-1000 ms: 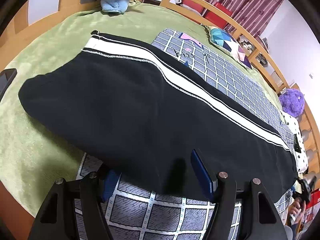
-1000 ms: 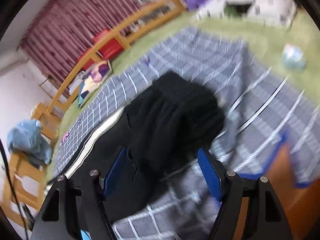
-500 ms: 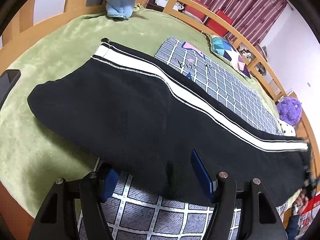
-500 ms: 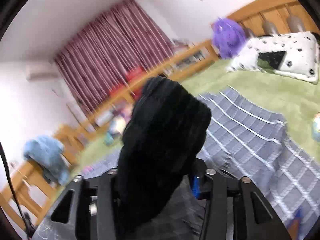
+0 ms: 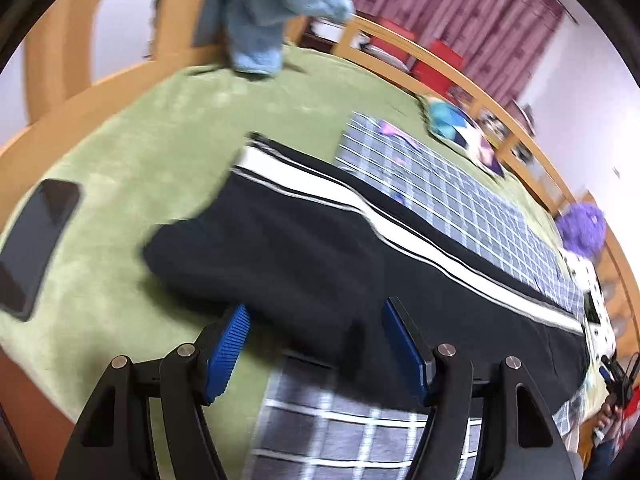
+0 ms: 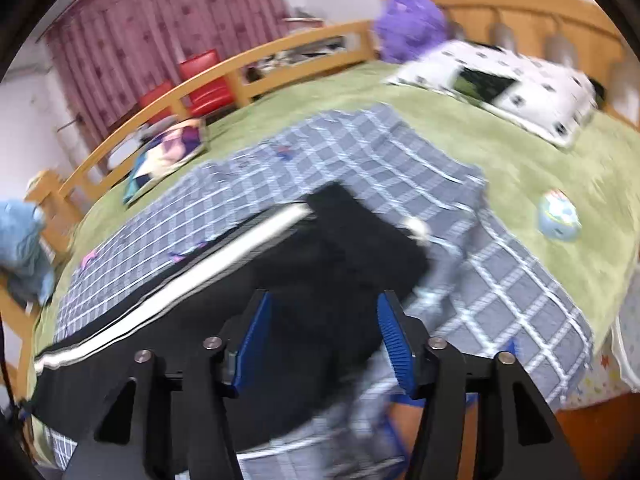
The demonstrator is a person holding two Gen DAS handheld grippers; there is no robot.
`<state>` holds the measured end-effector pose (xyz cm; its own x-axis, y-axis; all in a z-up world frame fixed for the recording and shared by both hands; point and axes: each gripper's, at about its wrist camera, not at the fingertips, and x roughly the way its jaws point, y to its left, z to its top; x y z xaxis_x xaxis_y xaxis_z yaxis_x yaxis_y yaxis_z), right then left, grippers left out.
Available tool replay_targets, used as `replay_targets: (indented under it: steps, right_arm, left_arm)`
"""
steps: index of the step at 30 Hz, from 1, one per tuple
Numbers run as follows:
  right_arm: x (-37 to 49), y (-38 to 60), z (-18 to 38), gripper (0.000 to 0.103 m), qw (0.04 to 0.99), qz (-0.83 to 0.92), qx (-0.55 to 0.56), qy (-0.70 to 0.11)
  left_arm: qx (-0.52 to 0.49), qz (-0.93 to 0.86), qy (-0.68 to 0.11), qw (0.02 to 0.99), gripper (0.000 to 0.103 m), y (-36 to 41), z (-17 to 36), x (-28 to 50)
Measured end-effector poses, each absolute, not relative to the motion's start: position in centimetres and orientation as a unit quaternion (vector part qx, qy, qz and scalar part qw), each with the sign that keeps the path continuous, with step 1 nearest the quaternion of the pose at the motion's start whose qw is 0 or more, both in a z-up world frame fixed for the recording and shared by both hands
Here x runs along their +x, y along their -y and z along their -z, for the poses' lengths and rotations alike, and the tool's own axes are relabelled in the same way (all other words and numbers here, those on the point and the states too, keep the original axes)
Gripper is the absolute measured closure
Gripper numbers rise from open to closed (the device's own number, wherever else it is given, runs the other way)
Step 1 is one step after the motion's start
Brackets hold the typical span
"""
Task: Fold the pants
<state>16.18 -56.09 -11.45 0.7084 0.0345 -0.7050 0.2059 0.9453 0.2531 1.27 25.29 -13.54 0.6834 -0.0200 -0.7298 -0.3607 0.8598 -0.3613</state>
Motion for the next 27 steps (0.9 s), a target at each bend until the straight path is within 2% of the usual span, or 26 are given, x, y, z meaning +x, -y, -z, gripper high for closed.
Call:
replay_targets:
  steps: [6, 10, 13, 16, 27]
  right_arm:
    - [18.6, 48.3, 10.5, 0.044, 0.908, 0.001, 0.131, -0.397]
    - [20.9, 42.5, 11.0, 0.044, 0.899, -0.038, 0.142, -0.413]
    - [21.6, 39.4, 11.5, 0.044, 0.896, -0.056, 0.148, -0.416]
    - [22.1, 36.7, 12.3, 0.044, 0.888, -0.067, 0.147, -0.43]
    - [20.0, 35.5, 14.2, 0.044, 0.876, -0.055, 0.129, -0.461]
  left_arm:
    - [-0.204, -0.155, -0.371, 0.893, 0.037, -29.3, 12.5, 0.1]
    - [-0.245, -0.125, -0.365, 0.889, 0.037, -32.0, 12.1, 2.1]
    - [-0.222, -0.103, -0.371, 0.896, 0.037, -32.1, 11.9, 5.5]
    - [-0.207, -0.126, -0.418, 0.876, 0.038, -32.1, 13.3, 8.2]
    - [-0.332, -0.102, -0.416, 0.84, 0.035, -33.7, 20.5, 2.6]
